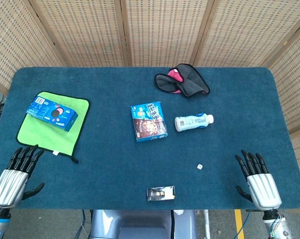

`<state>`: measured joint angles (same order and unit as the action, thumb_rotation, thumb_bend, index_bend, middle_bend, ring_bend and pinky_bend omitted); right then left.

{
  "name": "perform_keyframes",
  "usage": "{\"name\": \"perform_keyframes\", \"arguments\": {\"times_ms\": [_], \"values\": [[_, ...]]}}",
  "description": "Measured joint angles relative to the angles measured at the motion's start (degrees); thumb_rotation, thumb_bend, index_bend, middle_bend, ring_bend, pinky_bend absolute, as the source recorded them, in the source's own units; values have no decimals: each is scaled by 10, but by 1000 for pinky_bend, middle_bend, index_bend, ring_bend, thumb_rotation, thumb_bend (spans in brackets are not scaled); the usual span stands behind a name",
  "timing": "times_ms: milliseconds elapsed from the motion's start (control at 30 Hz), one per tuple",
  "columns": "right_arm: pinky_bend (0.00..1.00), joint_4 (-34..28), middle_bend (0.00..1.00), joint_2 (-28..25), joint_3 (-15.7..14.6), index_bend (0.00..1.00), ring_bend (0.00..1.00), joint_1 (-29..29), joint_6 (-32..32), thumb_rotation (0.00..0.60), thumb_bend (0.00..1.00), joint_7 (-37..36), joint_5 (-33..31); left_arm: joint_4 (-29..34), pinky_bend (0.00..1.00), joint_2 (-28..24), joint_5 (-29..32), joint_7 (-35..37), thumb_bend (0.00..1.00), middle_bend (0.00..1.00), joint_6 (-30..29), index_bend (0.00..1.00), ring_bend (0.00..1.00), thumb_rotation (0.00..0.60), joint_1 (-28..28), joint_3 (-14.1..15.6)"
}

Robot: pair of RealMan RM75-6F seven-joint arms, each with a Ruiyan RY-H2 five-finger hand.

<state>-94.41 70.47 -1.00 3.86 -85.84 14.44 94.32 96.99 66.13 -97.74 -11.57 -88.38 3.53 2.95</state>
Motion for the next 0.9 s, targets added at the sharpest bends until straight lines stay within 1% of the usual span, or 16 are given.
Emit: {"name": "perform_keyframes", "arguments": {"times_ms": [100,333,533,767,900], "values": [[0,-1,0,0,0,26,0,-1,-3,600,260,1,3,1,0,0,-2,-1,212,0,-1,0,0,600,-1,1],[0,2,0,11,1,233,0,0,-12,600,260,7,17,3,0,-2,-4,1,212,0,-1,0,0,600,-1,3],[0,3,0,31,6,261,0,13,-1,600,260,20,28,4,0,-2,-11,1,212,0,-1,0,0,600,-1,5],[0,-26,0,47,19,300,0,45,59,600,260,53,7,2,0,0,-15,0,212,0,0,0,0,600,-1,7],[0,-22,0,71,26,322,0,61,88,600,260,62,-12,2,0,1,-16,0,212,0,3,0,0,600,0,8]]}}
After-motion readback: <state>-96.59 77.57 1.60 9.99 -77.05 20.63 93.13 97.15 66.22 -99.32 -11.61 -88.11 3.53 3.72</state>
